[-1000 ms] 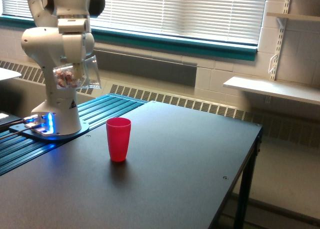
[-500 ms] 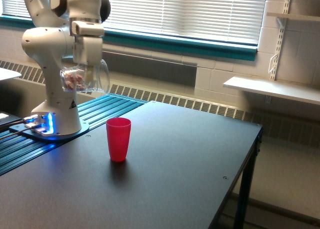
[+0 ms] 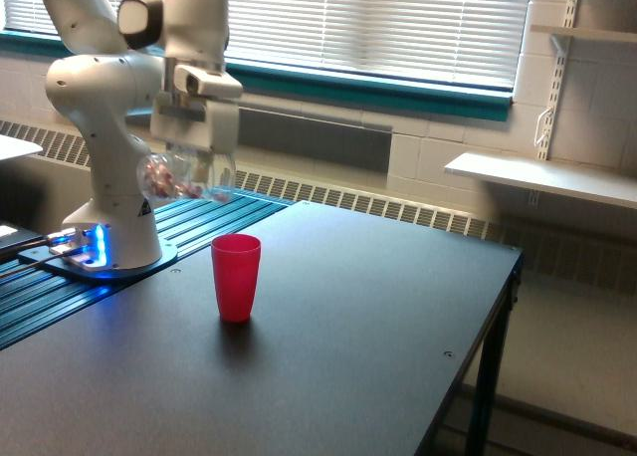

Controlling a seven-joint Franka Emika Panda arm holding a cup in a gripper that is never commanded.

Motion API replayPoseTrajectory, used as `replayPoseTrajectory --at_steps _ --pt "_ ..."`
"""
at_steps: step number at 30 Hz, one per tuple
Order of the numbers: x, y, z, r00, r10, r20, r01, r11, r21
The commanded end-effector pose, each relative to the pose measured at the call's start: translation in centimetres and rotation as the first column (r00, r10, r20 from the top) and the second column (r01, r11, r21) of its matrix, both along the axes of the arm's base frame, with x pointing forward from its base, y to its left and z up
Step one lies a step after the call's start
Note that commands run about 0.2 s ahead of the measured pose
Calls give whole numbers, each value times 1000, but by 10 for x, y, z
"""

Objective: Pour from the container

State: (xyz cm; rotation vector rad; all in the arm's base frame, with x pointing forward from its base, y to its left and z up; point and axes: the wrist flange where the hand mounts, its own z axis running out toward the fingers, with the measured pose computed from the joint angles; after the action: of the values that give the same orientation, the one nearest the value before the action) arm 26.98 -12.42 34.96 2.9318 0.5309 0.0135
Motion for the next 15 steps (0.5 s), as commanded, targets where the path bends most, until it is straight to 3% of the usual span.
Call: replayPoseTrajectory --at_steps 1,15 --pt "2 21 -23 999 -33 -27 34 999 24" --pt "7 34 -37 995 -86 -51 88 995 37"
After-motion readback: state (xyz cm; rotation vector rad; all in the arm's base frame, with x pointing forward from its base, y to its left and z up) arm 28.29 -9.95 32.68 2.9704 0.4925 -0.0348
